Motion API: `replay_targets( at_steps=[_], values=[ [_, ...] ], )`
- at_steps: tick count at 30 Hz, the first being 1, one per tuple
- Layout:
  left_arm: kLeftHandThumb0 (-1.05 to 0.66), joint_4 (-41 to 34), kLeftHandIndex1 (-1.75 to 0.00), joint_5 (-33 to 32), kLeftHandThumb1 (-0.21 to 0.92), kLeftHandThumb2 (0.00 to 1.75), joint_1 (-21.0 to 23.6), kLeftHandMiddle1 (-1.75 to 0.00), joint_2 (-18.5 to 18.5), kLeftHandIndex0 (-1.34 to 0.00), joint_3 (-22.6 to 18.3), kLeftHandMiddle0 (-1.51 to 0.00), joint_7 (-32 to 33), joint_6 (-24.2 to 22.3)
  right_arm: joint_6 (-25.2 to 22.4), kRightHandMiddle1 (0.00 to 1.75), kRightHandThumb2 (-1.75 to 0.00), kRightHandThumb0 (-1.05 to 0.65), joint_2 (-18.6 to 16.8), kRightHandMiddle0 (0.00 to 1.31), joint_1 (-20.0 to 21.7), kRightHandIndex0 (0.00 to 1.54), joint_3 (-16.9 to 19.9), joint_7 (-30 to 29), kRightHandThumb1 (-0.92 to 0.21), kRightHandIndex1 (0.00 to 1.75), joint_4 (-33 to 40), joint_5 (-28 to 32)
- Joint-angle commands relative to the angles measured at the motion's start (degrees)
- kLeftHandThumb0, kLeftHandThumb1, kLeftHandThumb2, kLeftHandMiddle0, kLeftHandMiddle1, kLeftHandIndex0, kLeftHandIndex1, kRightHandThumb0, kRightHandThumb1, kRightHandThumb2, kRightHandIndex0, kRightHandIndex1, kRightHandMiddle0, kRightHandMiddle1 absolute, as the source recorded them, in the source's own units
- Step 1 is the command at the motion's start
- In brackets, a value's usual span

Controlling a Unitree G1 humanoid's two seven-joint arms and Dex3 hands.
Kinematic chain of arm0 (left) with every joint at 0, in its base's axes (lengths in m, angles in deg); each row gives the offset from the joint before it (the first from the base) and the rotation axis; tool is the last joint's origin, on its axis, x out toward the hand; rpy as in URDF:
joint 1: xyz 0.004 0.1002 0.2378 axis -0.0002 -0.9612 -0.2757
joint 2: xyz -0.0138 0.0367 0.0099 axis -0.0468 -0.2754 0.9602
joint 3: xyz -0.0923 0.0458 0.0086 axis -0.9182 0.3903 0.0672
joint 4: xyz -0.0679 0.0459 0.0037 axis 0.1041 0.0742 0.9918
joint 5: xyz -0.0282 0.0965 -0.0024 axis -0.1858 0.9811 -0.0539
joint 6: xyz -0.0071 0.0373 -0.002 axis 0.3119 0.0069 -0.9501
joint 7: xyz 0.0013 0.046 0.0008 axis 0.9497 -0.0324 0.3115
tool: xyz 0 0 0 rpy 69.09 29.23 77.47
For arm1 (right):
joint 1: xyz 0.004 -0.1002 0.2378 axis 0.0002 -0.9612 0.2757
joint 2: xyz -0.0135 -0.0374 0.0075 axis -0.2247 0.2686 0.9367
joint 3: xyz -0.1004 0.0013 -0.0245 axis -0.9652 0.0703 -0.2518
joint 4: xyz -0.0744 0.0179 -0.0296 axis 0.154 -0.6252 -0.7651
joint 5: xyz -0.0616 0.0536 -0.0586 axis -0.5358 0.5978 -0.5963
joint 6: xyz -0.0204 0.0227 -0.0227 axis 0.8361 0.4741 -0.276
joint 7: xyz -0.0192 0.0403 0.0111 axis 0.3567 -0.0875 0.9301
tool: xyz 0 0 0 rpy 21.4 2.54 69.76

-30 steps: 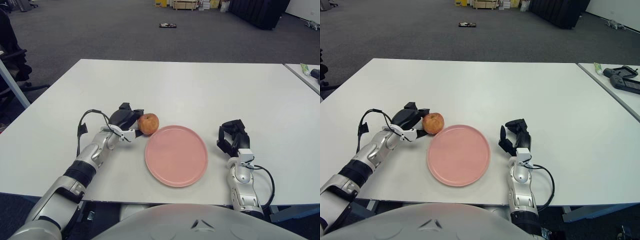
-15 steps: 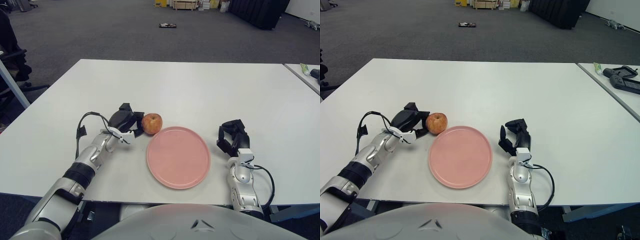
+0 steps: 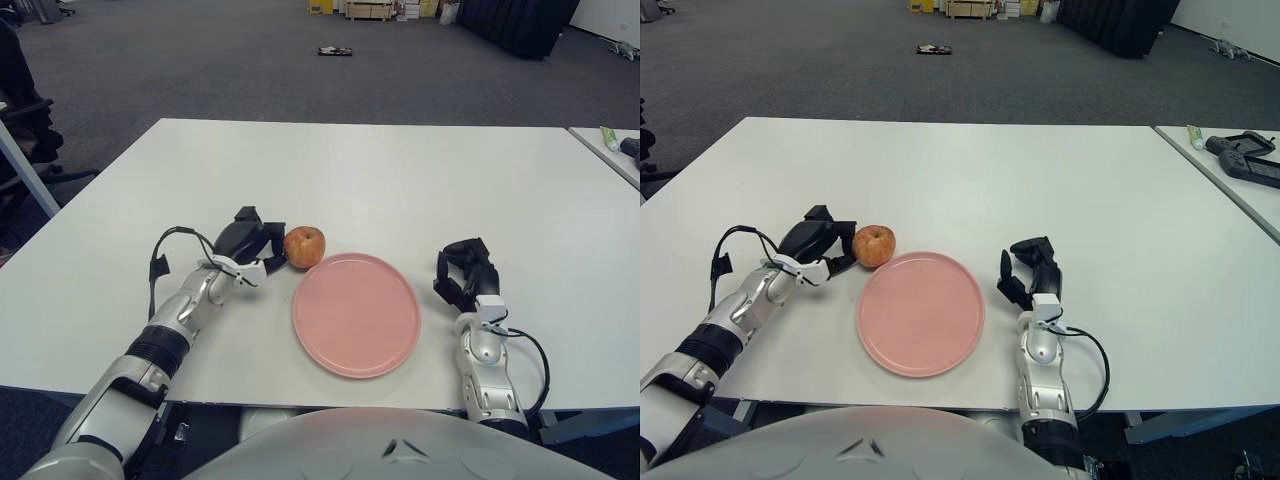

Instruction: Put the apple into the plate.

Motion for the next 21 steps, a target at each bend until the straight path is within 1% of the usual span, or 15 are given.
replay_targets(
  at_steps=[1, 2, 3, 4, 5, 6, 7, 8, 9, 10, 13, 14, 15, 17, 21],
  values=[
    [-0.50, -0.7, -1.75, -1.8, 0.53, 1.03, 0.1, -1.75, -0.7, -0.58, -1.6, -0.83, -2.7, -1.2, -1.7, 1.75, -0.83, -0.38, 0.2, 0.32, -0.2, 0.56, 0.3, 0.2, -0.70, 1.25, -1.6, 0.3],
    [-0.57, -1.2, -1.62, -2.5, 0.52, 1.01, 0.1, -1.65, -0.9, -0.37, -2.1, -0.53, -3.4, -1.3, -1.8, 1.75, -0.83, -0.38, 0.2, 0.32, -0.1, 0.56, 0.3, 0.3, -0.70, 1.25, -1.6, 0.4],
    [-0.60, -1.6, -1.57, -2.8, 0.52, 1.00, 0.1, -1.62, -1.1, -0.30, -2.3, -0.43, -3.9, -1.3, -1.8, 1.75, -0.83, -0.38, 0.2, 0.32, -0.1, 0.56, 0.3, 0.3, -0.70, 1.25, -1.6, 0.5],
    [-0.63, -2.2, -1.50, -3.4, 0.52, 0.99, 0.1, -1.57, -1.3, -0.19, -2.7, -0.27, -4.8, -1.5, -1.9, 1.75, -0.83, -0.38, 0.2, 0.32, -0.1, 0.56, 0.3, 0.3, -0.70, 1.25, -1.6, 0.5],
    [-0.66, -4.2, -1.37, -4.7, 0.52, 0.98, 0.0, -1.46, -1.7, -0.12, -3.7, -0.17, -6.5, -2.1, -2.0, 1.75, -0.83, -0.38, 0.1, 0.32, -0.1, 0.56, 0.4, 0.3, -0.70, 1.25, -1.5, 0.5],
    [-0.68, -5.6, -1.25, -5.6, 0.53, 0.96, -0.1, -1.35, -2.1, -0.10, -4.3, -0.14, -7.8, -2.6, -2.0, 1.75, -0.83, -0.38, 0.1, 0.32, 0.0, 0.56, 0.4, 0.3, -0.70, 1.25, -1.5, 0.5],
    [-0.71, -8.7, -1.07, -6.9, 0.56, 0.90, -0.4, -1.18, -2.7, -0.06, -5.4, -0.09, -9.9, -3.7, -2.1, 1.75, -0.84, -0.38, 0.0, 0.32, 0.0, 0.55, 0.4, 0.2, -0.70, 1.25, -1.4, 0.4],
    [-0.74, -10.9, -0.87, -7.6, 0.59, 0.84, -0.6, -0.99, -3.1, -0.04, -6.2, -0.06, -11.4, -4.6, -2.2, 1.75, -0.84, -0.38, 0.0, 0.32, -0.1, 0.55, 0.4, 0.1, -0.70, 1.25, -1.4, 0.4],
    [-0.76, -12.8, -0.80, -8.3, 0.61, 0.82, -0.7, -0.92, -3.5, -0.03, -6.9, -0.04, -12.5, -5.1, -2.3, 1.75, -0.84, -0.38, 0.0, 0.32, 0.0, 0.55, 0.4, 0.0, -0.70, 1.25, -1.3, 0.3],
    [-0.79, -14.1, -0.62, -8.6, 0.63, 0.77, -0.8, -0.73, -3.7, -0.02, -7.4, -0.03, -13.4, -5.5, -2.3, 1.75, -0.84, -0.38, -0.1, 0.33, 0.0, 0.55, 0.4, -0.1, -0.70, 1.25, -1.3, 0.3],
    [-0.86, -16.3, -0.29, -9.3, 0.67, 0.69, -1.1, -0.40, -4.1, -0.01, -8.8, -0.01, -13.9, -4.8, -2.5, 1.75, -0.84, -0.38, -0.2, 0.33, 0.0, 0.56, 0.4, -0.2, -0.69, 1.25, -1.2, 0.2],
    [-0.88, -16.3, -0.21, -9.3, 0.68, 0.68, -1.1, -0.32, -4.3, 0.00, -9.0, -0.01, -13.5, -4.0, -2.5, 1.75, -0.84, -0.38, -0.2, 0.33, 0.1, 0.56, 0.4, -0.4, -0.69, 1.25, -1.2, 0.2],
    [-0.90, -16.2, -0.17, -9.3, 0.68, 0.67, -1.0, -0.27, -4.5, 0.00, -9.2, 0.00, -13.1, -3.2, -2.6, 1.75, -0.85, -0.38, -0.3, 0.33, 0.2, 0.56, 0.4, -0.5, -0.69, 1.25, -1.2, 0.1],
    [-0.95, -16.0, -0.07, -9.2, 0.69, 0.64, -1.0, -0.11, -4.6, 0.00, -9.5, 0.00, -12.7, -2.2, -2.7, 1.75, -0.85, -0.38, -0.3, 0.33, 0.3, 0.57, 0.3, -0.6, -0.69, 1.26, -1.3, 0.1],
    [-1.01, -12.2, -0.01, -7.4, 0.69, 0.58, 1.1, -0.02, -6.0, 0.00, -9.3, 0.00, -10.0, 4.2, -2.3, 1.75, -0.86, -0.38, -0.1, 0.34, 0.5, 0.57, 0.2, -0.6, -0.68, 1.26, -1.6, 0.0]
  ],
)
